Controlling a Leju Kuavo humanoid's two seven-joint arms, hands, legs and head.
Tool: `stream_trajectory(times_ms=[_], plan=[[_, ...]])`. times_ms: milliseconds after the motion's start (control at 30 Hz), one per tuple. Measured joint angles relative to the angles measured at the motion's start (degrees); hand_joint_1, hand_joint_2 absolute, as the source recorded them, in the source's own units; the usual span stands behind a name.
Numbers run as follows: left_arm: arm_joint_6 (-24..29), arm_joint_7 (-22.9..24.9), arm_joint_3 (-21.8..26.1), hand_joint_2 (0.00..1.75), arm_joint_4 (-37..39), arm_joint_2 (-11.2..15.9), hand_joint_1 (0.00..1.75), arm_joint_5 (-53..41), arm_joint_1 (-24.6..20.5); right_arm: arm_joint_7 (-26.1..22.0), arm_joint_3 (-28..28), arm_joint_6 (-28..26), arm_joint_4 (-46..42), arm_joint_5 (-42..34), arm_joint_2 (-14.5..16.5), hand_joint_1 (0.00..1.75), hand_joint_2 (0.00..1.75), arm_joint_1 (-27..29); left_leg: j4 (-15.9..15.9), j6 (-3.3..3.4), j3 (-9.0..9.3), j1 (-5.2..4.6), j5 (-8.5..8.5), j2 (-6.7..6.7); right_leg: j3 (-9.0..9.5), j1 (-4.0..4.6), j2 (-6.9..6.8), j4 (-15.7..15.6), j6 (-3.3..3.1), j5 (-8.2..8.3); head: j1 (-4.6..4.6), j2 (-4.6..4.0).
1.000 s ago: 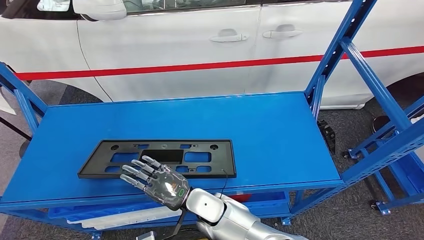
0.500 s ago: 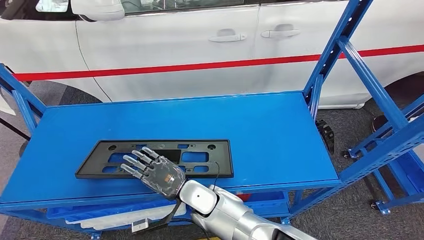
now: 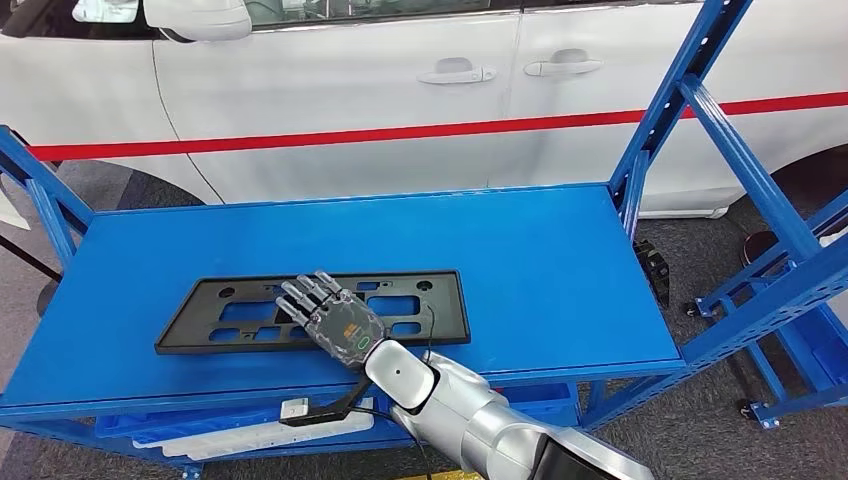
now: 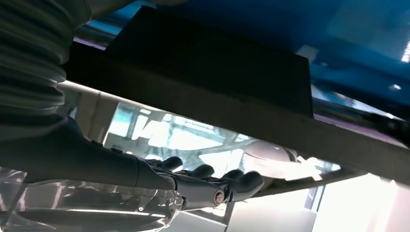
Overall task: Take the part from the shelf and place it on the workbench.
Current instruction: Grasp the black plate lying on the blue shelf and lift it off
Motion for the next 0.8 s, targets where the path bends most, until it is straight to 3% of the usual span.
stream_trajectory(times_ms=[67, 167, 200, 233, 267, 367, 433, 533, 567, 600, 700, 733, 767, 800], plan=[[0.0, 0.0, 0.0, 0.00, 0.0, 0.0, 0.00, -0.1, -0.1, 0.9, 0.0, 1.1, 1.1, 0.3, 0.0, 1.48, 1.75, -0.9, -0.6, 0.83, 0.31, 0.22, 0.39, 0.12, -0.70, -0.04, -0.01, 2.0, 0.58, -1.50, 0.00, 0.00], [0.0, 0.1, 0.0, 0.00, 0.0, 0.0, 0.00, -0.3, -0.2, 1.6, 0.0, 2.0, 2.6, 0.3, -0.2, 1.72, 1.75, -1.4, -0.9, 1.39, 0.27, 0.23, 0.61, 0.20, -5.63, -0.19, -0.03, 12.3, 1.01, -6.75, 0.01, 0.00], [-0.1, 0.1, 0.0, 0.00, 0.0, 0.0, 0.00, -0.4, -0.3, 1.8, -0.1, 2.1, 3.0, 0.3, -0.3, 1.73, 1.75, -1.3, -0.8, 1.39, 0.22, 0.20, 0.60, 0.21, -7.14, -0.22, -0.04, 15.2, 1.08, -7.60, 0.01, 0.00], [-0.1, 0.2, -0.1, 0.00, 0.0, 0.0, 0.00, -0.4, -0.3, 2.0, -0.2, 2.1, 3.3, 0.4, -0.5, 1.74, 1.75, -1.3, -0.8, 1.38, 0.20, 0.19, 0.59, 0.20, -7.77, -0.23, -0.05, 16.3, 1.10, -7.39, 0.01, 0.00], [-0.2, 0.3, -0.1, 0.00, 0.0, 0.1, 0.00, -0.5, -0.4, 2.1, -0.3, 2.2, 3.6, 0.4, -0.6, 1.75, 1.75, -1.4, -0.7, 1.34, 0.21, 0.18, 0.56, 0.16, -7.25, -0.24, -0.06, 15.1, 1.04, -6.07, 0.01, 0.00], [-0.3, 0.7, -0.4, 0.00, 0.0, 0.1, 0.00, -0.8, -0.8, 2.2, -0.5, 2.5, 4.1, 0.4, -0.7, 1.75, 1.75, -1.6, -0.1, 0.89, 0.14, 0.06, 0.22, -0.02, -1.94, -0.11, -0.11, 3.9, 0.38, -0.69, 0.01, 0.00], [-0.4, 0.8, -0.6, 0.00, 0.0, 0.1, 0.00, -1.0, -1.1, 2.2, -0.7, 2.7, 4.3, 0.4, -0.8, 1.75, 1.75, -1.7, 0.2, 0.32, -0.10, -0.11, 0.03, -0.06, -0.44, 0.10, -0.04, 0.4, -0.10, 0.12, 0.01, 0.00], [-0.5, 1.0, -1.0, 0.00, 0.0, 0.2, 0.00, -1.0, -1.4, 2.1, -1.1, 2.8, 4.5, 0.4, -0.8, 1.75, 1.75, -1.9, 0.4, -0.63, -0.28, 0.02, -0.31, -0.02, -0.40, 0.06, 0.03, -0.1, -0.95, 0.36, 0.01, 0.00], [-0.6, 1.0, -1.1, 0.00, 0.0, 0.2, 0.00, -1.1, -1.6, 2.0, -1.2, 2.8, 4.6, 0.4, -0.8, 1.75, 1.75, -2.0, 1.6, -0.94, -0.77, 0.09, -1.16, 0.00, -0.32, -0.09, -0.04, -0.2, -1.25, 0.46, 0.00, 0.00], [-0.7, 1.0, -1.3, 0.00, 0.0, 0.2, 0.00, -1.1, -1.7, 2.0, -1.3, 2.9, 4.6, 0.4, -0.8, 1.75, 1.75, -2.1, 3.9, -1.26, -1.80, 0.19, -2.58, 0.02, -0.24, -0.23, -0.13, -0.4, -1.48, 0.54, -0.01, 0.00], [-1.3, 0.5, -1.4, 0.00, 0.0, 0.4, 0.00, -1.3, -1.8, 1.8, -1.5, 3.0, 4.9, 0.4, -0.9, 1.75, 1.75, -2.1, 15.3, -2.03, -7.10, 0.45, -7.54, 0.06, -0.27, -0.20, -0.21, -0.4, -1.75, 0.49, -0.01, 0.00], [-1.6, 0.1, -1.5, 0.00, 0.0, 0.4, 0.00, -1.4, -1.8, 1.7, -1.7, 3.0, 4.9, 0.4, -0.9, 1.75, 1.75, -2.1, 17.1, -2.14, -8.04, 0.48, -7.66, 0.06, -0.23, -0.19, -0.20, -0.4, -1.73, 0.46, -0.01, 0.00], [-1.8, -0.6, -1.5, 0.00, 0.0, 0.5, 0.00, -1.5, -1.8, 1.7, -1.8, 2.9, 5.0, 0.4, -0.9, 1.75, 1.75, -2.1, 16.3, -2.14, -7.78, 0.52, -6.52, 0.07, -0.11, -0.20, -0.17, -0.4, -1.69, 0.40, -0.01, 0.00], [-2.0, -1.3, -1.7, 0.00, 0.0, 0.5, 0.00, -1.6, -1.8, 1.6, -2.1, 2.8, 5.0, 0.4, -0.9, 1.75, 1.75, -2.1, 13.3, -2.08, -6.40, 0.56, -4.47, 0.08, 0.07, -0.21, -0.15, -0.4, -1.60, 0.32, -0.01, 0.00]])
